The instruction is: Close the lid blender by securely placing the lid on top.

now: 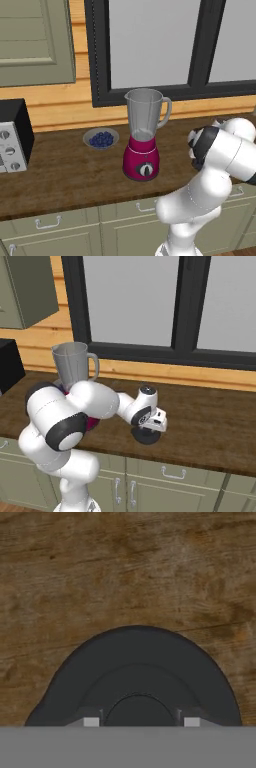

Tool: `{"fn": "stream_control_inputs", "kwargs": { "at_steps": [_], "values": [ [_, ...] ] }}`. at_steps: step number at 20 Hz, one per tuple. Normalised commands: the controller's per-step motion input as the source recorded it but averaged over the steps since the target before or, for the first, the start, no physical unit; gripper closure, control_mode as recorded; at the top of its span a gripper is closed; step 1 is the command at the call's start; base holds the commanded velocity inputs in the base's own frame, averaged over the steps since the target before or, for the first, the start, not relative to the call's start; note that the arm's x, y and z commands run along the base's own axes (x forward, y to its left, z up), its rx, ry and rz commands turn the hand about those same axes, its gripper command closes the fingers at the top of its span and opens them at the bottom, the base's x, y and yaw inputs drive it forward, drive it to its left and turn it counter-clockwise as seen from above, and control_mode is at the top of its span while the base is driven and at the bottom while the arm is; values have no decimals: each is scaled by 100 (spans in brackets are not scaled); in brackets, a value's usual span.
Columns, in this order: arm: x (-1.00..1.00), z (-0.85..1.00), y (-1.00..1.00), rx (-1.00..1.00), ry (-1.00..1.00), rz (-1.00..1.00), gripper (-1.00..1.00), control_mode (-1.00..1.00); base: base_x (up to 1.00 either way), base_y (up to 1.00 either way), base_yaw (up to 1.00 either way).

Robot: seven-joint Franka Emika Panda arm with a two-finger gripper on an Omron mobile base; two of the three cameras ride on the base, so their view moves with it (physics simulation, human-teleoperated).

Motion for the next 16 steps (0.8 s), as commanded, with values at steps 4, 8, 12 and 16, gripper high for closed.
{"fn": "stream_control_inputs", "kwargs": {
  "at_steps": [4, 8, 12, 16],
  "values": [
    [-19, -1, 0, 9, -4, 0, 100, -100, 0, 0, 0],
    [-24, 56, 0, 1, -11, 0, 100, -100, 0, 0, 0],
    [-38, 83, 0, 0, -15, 0, 100, -100, 0, 0, 0],
    [-41, 88, 4, 0, -17, 0, 100, -100, 0, 0, 0]
  ]
}}
